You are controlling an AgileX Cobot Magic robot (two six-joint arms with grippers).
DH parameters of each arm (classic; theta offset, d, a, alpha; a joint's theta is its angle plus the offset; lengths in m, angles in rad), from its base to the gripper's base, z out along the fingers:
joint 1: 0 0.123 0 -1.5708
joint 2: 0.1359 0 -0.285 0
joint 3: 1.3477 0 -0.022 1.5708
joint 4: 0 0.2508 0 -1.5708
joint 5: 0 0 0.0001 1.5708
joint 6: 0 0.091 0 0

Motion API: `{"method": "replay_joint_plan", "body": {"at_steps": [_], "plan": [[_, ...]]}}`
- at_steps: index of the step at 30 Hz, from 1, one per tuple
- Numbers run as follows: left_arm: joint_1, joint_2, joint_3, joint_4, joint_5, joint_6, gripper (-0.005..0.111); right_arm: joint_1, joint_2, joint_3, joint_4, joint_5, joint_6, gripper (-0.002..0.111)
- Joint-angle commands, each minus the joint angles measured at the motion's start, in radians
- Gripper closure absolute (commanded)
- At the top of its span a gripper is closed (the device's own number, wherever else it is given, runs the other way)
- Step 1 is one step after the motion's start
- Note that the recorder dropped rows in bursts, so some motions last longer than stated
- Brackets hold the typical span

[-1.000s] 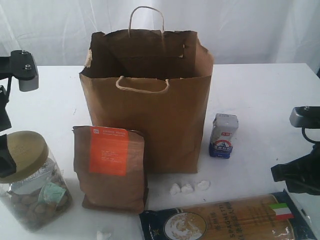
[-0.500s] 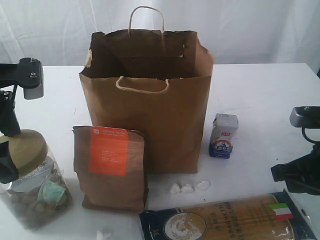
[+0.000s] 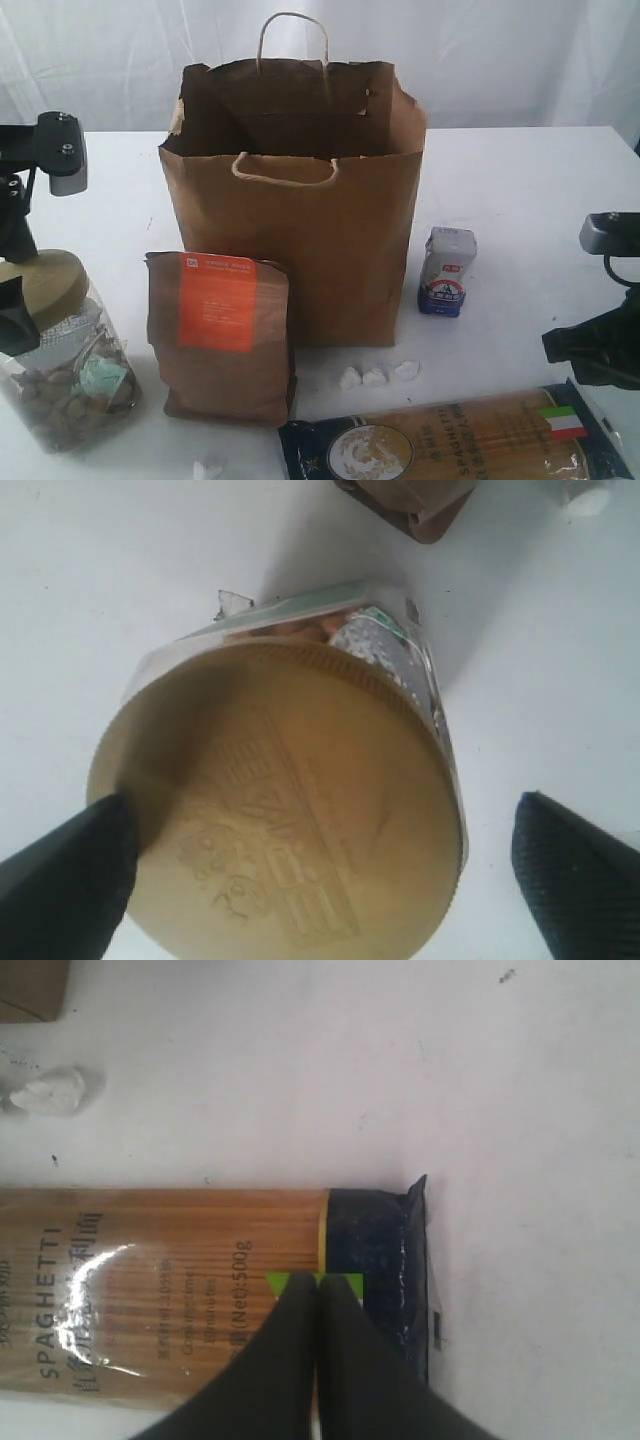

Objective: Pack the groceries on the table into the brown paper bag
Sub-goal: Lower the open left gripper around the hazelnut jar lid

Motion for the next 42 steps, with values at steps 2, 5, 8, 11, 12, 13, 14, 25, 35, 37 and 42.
{"method": "replay_joint_plan", "body": {"at_steps": [2,5,8,11,12,13,14,25,35,37,42], "plan": [[-0.004,-0.012,0.023,-0.026,0.077,-0.029,0.002,-0.008,-0.008,0.005,0.004,-0.009,-0.011,0.108],[-0.002,-0.016,0.023,-0.026,0.073,-0.029,0.002,-0.008,-0.008,0.005,0.004,-0.009,-0.011,0.108],[-0.002,-0.016,0.023,-0.026,0.070,-0.048,0.002,-0.008,-0.008,0.005,0.004,-0.005,-0.011,0.108],[-0.002,-0.016,0.023,-0.021,0.038,-0.048,0.002,-0.008,-0.008,0.005,0.004,-0.005,-0.011,0.108],[-0.002,-0.016,0.023,-0.013,0.023,-0.048,0.002,-0.008,-0.008,0.005,0.004,-0.005,-0.011,0.108],[-0.002,-0.016,0.023,-0.009,0.013,-0.050,0.002,-0.008,-0.008,0.005,0.004,-0.005,-0.011,0.108],[-0.002,-0.016,0.023,-0.006,0.011,-0.056,0.002,-0.008,-0.008,0.005,0.004,-0.005,-0.011,0.108],[-0.002,-0.021,0.020,-0.002,0.009,-0.133,0.002,-0.008,-0.008,0.005,0.004,-0.008,-0.011,0.108],[-0.002,-0.032,0.021,0.020,-0.057,-0.139,0.002,-0.008,-0.008,0.005,0.004,-0.009,-0.011,0.108],[-0.002,-0.032,0.021,0.020,-0.081,-0.129,0.002,-0.008,-0.008,0.005,0.004,-0.009,-0.011,0.108],[-0.002,-0.003,0.021,0.020,-0.111,-0.112,0.002,-0.008,-0.008,0.005,0.004,-0.008,-0.011,0.108]]}}
